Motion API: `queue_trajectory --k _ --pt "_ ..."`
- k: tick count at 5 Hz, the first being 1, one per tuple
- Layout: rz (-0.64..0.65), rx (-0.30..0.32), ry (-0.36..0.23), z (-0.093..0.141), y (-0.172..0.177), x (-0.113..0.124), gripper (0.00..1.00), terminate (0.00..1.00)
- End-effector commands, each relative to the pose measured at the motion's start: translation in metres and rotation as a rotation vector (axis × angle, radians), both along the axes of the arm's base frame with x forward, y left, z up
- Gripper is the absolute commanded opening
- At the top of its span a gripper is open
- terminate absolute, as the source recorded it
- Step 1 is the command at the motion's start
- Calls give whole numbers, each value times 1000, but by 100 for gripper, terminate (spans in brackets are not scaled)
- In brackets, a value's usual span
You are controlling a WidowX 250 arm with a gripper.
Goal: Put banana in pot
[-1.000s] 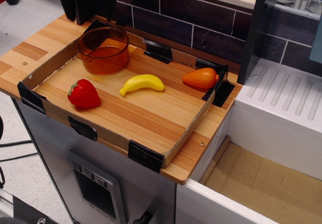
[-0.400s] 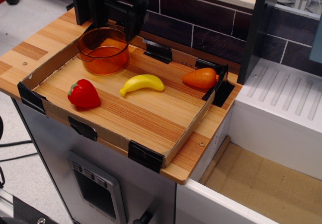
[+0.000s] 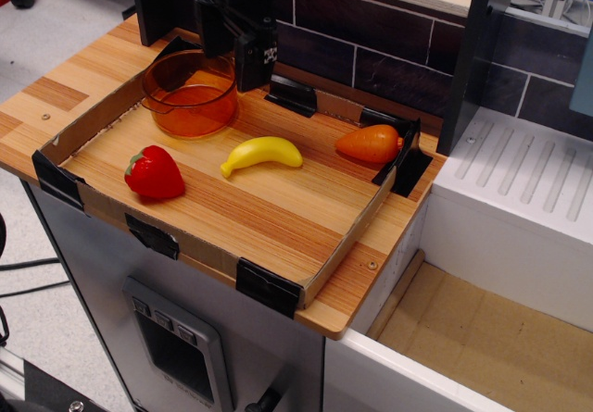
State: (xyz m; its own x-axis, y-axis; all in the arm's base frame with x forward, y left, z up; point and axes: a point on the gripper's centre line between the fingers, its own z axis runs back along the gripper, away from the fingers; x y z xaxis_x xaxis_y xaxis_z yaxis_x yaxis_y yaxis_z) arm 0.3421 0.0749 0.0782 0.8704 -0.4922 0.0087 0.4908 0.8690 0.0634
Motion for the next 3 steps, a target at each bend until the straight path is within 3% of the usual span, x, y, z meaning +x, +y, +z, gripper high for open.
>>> queue_trajectory --k 1,3 --pt "-202 -43 -5 -1 -8 -2 100 0" --pt "-250 -38 -7 -30 -17 -3 100 0"
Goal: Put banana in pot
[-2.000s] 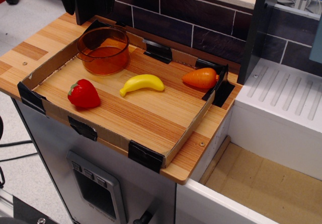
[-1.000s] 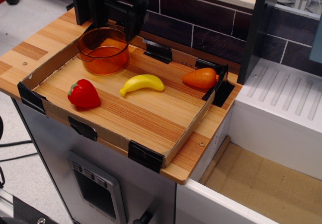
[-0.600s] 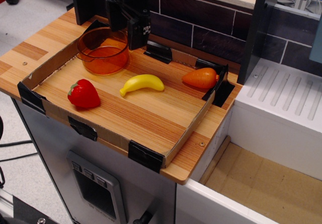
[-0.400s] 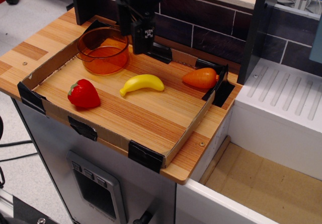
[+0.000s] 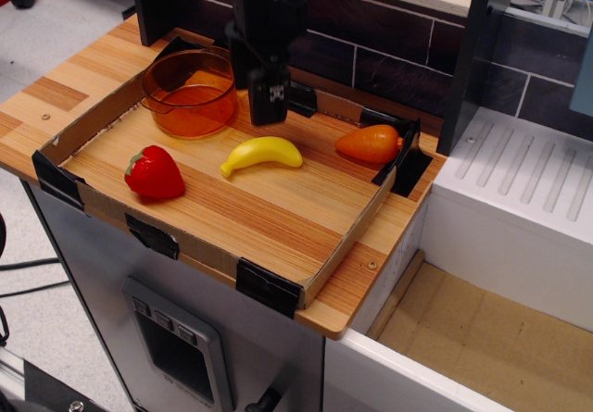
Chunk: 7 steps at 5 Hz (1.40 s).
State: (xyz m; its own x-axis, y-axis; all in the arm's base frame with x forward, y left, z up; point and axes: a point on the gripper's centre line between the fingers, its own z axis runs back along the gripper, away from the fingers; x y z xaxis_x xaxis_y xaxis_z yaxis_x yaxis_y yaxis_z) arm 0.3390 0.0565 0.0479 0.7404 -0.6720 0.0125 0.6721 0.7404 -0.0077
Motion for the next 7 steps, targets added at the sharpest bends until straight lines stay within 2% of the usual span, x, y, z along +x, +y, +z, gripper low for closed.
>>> queue_trajectory --k 1,2,3,4,5,6,7 --pt "-44 49 -49 -15 -2 -1 100 0" --pt "-56 76 -45 -24 -3 -3 100 0" --pt "-68 72 -48 -30 -4 -6 100 0" --pt "-61 72 -61 -31 -3 -7 0 0" --pt "-58 74 -63 -29 -2 -6 0 0" --pt "-36 73 -80 -18 -3 -5 0 0" --pt "43 40 -115 1 -3 1 0 0"
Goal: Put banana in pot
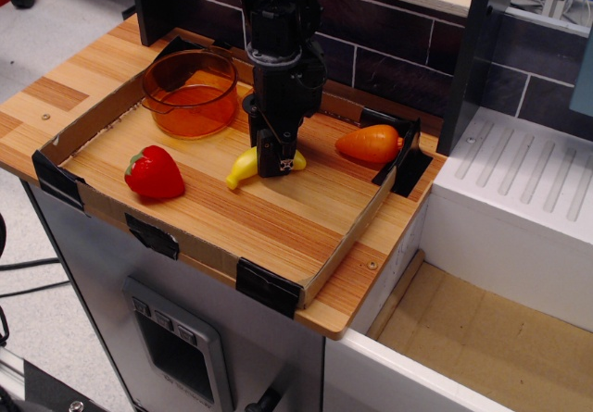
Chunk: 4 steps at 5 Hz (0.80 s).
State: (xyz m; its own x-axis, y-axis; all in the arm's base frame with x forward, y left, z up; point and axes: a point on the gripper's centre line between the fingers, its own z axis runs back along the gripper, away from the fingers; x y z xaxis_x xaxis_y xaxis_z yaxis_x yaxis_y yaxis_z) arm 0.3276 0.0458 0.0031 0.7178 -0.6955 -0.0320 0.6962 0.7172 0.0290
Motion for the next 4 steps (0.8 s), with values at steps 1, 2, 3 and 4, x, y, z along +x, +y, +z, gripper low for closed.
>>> queue_trajectory --k 1,2,3,4 --pt "210 -26 -178 66 19 22 0 0" --pt "329 -32 -227 80 39 27 0 0" --pt "428 -18 -286 96 59 28 0 0" --pt "478 -11 -321 109 74 23 0 0"
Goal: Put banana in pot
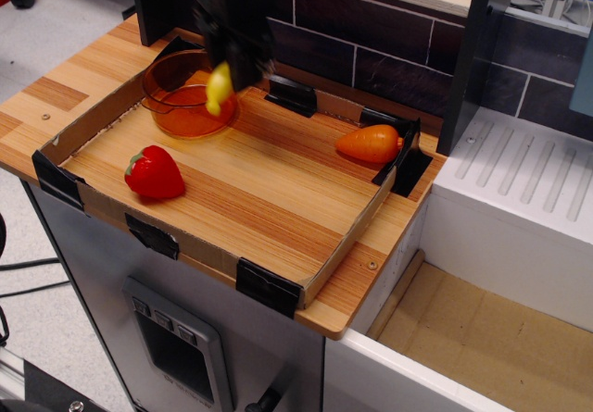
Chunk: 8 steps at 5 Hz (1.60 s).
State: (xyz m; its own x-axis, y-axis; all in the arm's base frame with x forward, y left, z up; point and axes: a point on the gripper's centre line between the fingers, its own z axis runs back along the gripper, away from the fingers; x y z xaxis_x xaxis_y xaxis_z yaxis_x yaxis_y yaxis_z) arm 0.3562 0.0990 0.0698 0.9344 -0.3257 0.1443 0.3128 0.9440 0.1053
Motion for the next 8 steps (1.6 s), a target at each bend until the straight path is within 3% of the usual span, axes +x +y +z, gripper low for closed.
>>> queue_trajectory --k 1,3,4,5,6,8 --pt "88 60 -128 41 32 -7 0 0" --pt "118 122 -73 14 40 2 0 0" --pt "131 106 -17 7 44 9 0 0" --pt "100 69 45 7 43 9 100 0" --pt "95 73 19 14 41 9 100 0" --pt "55 8 24 44 15 8 100 0"
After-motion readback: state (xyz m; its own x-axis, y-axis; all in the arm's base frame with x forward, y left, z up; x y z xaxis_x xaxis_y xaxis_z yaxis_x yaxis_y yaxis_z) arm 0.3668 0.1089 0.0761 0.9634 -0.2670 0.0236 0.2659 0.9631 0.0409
